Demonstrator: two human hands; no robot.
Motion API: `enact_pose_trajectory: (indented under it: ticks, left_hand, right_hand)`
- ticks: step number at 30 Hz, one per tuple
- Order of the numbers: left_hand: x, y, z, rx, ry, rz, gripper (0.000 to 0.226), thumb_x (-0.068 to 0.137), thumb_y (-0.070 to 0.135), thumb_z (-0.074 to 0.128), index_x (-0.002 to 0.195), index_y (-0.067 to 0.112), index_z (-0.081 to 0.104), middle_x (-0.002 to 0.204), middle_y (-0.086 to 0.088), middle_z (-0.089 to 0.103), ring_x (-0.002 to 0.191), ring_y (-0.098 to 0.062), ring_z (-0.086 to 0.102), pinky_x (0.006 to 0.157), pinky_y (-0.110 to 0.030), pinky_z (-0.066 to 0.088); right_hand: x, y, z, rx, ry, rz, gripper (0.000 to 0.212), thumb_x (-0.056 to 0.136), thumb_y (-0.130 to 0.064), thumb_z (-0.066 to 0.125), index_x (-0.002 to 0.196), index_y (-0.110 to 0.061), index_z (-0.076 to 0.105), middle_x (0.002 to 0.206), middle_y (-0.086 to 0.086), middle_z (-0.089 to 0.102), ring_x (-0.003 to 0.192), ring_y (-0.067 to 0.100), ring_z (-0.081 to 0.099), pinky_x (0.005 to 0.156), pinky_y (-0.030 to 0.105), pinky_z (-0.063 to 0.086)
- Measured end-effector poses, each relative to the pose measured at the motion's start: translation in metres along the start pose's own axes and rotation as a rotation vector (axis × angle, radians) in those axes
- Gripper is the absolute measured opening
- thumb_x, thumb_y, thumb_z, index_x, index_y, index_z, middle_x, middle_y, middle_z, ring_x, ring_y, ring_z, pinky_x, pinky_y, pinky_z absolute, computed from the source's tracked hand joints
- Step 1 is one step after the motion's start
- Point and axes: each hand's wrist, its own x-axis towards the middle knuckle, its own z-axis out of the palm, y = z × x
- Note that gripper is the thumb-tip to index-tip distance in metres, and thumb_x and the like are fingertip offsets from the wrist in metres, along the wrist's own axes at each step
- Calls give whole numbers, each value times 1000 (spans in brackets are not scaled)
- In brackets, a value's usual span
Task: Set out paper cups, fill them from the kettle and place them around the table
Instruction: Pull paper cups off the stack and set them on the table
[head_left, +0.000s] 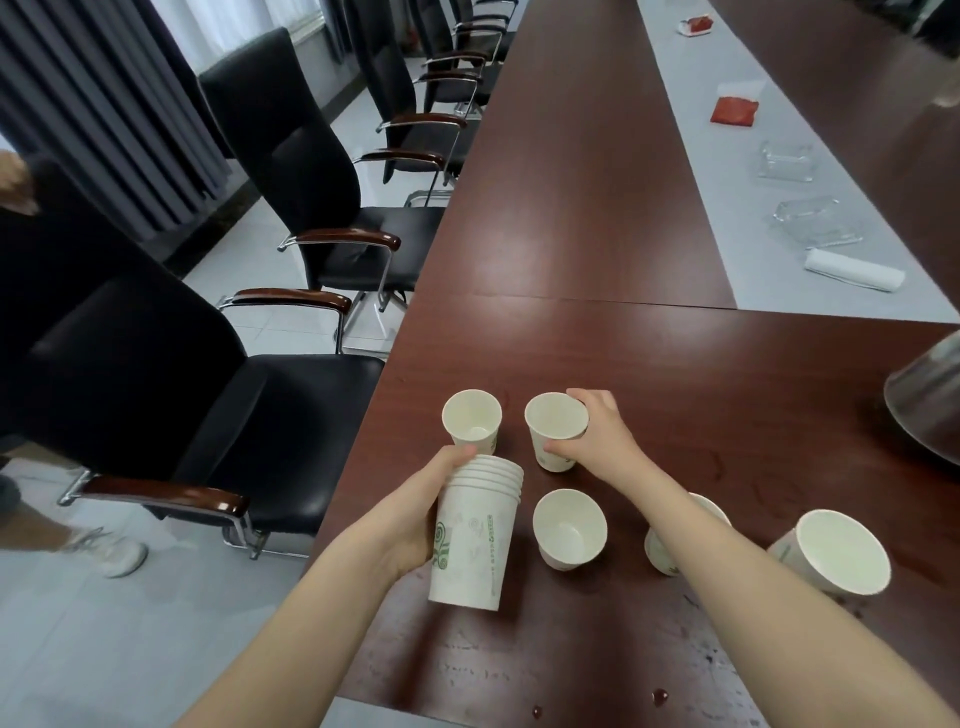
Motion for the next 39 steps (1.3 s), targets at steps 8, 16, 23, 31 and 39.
enact_pose_trajectory:
  ticks: [8, 16, 23, 31, 39]
  left_hand:
    - [5, -3, 1, 16, -5, -7, 41, 88, 42, 55, 110, 8, 63, 77, -8, 71, 63, -19, 68, 58, -26, 53]
    - [5, -4, 4, 24, -74, 29, 38, 81, 41, 59, 101, 10, 65, 75, -7, 71, 62, -18, 68, 56, -26, 53]
    - [7, -3, 7, 54, -91, 65, 47, 69, 46, 65, 100, 11, 68, 87, -10, 72, 72, -21, 69, 68, -31, 54]
    - [3, 2, 33, 41, -162, 108, 50, 72, 41, 64, 108, 6, 65, 83, -8, 73, 68, -18, 70, 57, -26, 56]
    - [7, -3, 71, 98, -181, 46, 71, 54, 54, 82, 104, 7, 70, 99, -15, 71, 85, -28, 68, 82, -40, 53]
  right_hand:
    - [-12, 11, -3, -4, -30, -48, 81, 64, -20, 85, 133, -15, 43, 131, 0, 42, 111, 10, 43, 88, 20, 31]
    - [-16, 11, -7, 22, -130, 0, 109, 64, -26, 86, 149, -18, 18, 151, 3, 29, 138, 18, 30, 102, 23, 25]
    - [-27, -1, -27, -97, -171, 22, 106, 71, -30, 80, 151, -18, 11, 156, 4, 15, 142, 21, 21, 112, 33, 23]
    - [-71, -57, -64, 150, -190, -133, 10, 90, -26, 61, 93, -25, 70, 110, -5, 64, 109, 17, 57, 97, 30, 42]
    - [-100, -56, -87, 374, -271, -122, 20, 90, -9, 60, 76, -20, 71, 67, -15, 67, 70, -1, 59, 75, 18, 46]
